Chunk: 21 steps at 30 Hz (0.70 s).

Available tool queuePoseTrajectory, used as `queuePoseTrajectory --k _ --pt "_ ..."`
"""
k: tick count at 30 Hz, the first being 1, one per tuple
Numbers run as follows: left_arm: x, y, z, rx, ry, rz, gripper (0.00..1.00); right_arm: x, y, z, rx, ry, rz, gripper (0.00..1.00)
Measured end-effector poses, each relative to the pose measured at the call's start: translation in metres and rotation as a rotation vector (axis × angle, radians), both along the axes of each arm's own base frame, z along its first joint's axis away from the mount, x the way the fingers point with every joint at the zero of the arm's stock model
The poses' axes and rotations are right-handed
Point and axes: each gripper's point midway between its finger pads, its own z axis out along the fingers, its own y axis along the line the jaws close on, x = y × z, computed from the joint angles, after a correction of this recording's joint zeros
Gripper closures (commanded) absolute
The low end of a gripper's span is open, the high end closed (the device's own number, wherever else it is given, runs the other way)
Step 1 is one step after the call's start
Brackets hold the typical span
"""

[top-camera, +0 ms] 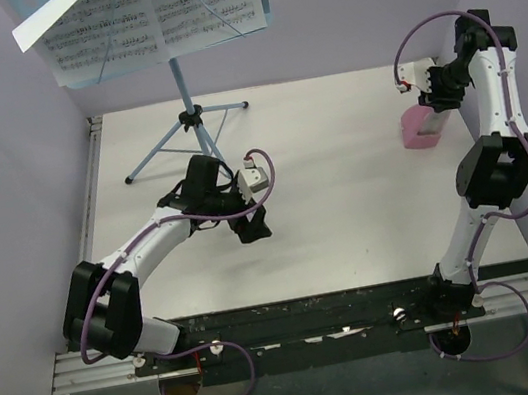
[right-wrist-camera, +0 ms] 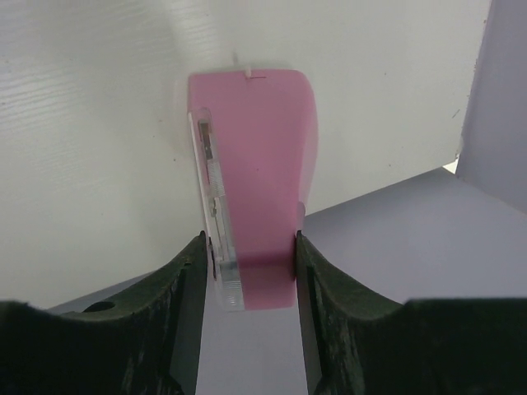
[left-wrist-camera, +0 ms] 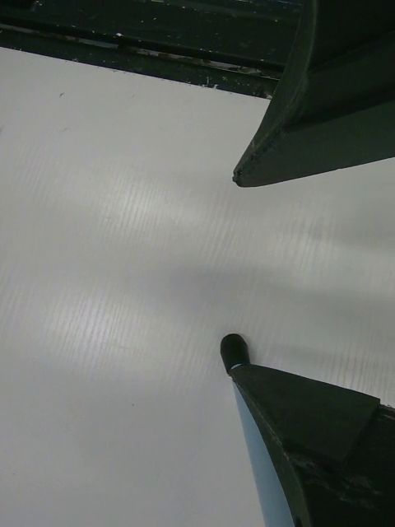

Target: Pack up the instrument practice props

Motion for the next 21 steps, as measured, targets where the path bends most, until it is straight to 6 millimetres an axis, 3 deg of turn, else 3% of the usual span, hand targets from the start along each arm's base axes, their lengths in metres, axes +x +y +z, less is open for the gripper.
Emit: queuePoseTrajectory --k 4,5,6,11,15,18,21 --pt "-0.001 0.003 -0.002 0.014 0.004 0.002 0.01 0.002 0.001 -0.001 0.0 -0.004 0.002 0.35" --pt "-0.001 0.004 -0.003 0.019 0.003 0.004 0.01 0.002 0.001 -0.001 0.001 -0.005 -0.001 0.31" --pt "0.0 0.005 -0.003 0.026 0.0 0.011 0.01 0.002 0.001 -0.001 0.004 -0.005 -0.004 0.02" --pt "0.003 0.014 -0.002 0.072 -0.005 0.05 0.01 0.003 0.008 0.001 0.063 -0.012 -0.046 0.0" --pt "0.014 0.026 0.013 0.099 -0.032 0.102 0.01 -0.001 0.025 0.01 0.185 -0.016 -0.127 0.01" --pt "0.021 0.04 0.027 0.113 -0.074 0.142 0.01 -0.006 0.042 0.032 0.306 -0.042 -0.202 0.0" --pt "0.025 0.058 0.036 0.129 -0.108 0.198 0.01 -0.007 0.062 0.071 0.464 -0.123 -0.29 0.0"
